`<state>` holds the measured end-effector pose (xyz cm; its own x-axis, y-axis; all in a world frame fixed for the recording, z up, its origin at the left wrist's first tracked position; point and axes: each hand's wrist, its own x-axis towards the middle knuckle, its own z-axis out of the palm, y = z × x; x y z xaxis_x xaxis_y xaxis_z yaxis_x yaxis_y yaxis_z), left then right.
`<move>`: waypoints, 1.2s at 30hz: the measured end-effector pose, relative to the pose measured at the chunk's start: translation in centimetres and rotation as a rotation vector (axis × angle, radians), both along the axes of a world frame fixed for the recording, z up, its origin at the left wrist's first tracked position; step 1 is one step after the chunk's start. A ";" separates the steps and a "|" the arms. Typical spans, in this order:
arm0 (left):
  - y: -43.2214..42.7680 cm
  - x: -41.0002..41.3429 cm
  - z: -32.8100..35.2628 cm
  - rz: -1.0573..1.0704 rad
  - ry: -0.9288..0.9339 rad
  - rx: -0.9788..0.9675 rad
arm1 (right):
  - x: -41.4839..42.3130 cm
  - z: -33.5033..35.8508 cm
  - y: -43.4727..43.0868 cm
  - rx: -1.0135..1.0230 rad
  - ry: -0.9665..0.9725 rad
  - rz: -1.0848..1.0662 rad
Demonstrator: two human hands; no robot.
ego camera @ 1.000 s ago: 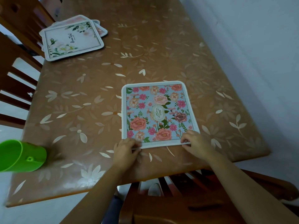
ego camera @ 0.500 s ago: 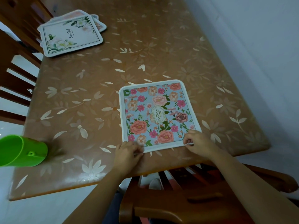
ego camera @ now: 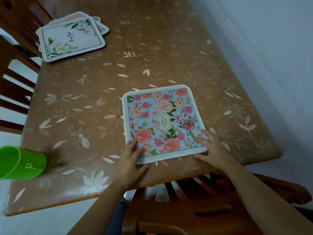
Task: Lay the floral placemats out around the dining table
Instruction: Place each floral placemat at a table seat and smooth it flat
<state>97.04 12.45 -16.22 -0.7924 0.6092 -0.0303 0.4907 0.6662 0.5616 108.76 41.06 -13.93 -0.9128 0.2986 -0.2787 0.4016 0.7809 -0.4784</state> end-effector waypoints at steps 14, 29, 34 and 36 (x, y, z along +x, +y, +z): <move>0.9 0.0 0.0 -0.025 0.020 0.053 | -0.2 -0.2 -0.1 0.043 0.055 0.007; 0.0 0.7 0.1 -0.064 0.080 0.064 | -0.3 0.0 -1.0 0.056 0.062 0.141; 0.1 0.8 0.3 -0.047 0.045 -0.001 | -0.4 0.3 -1.1 0.040 0.042 0.148; 0.0 0.8 0.3 -0.051 0.047 -0.022 | -0.3 0.4 -1.1 0.030 0.030 0.155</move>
<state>97.87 12.50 -15.89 -0.7615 0.6481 -0.0079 0.5494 0.6519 0.5227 108.50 39.92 -13.49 -0.9562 0.1616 -0.2439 0.2614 0.8463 -0.4642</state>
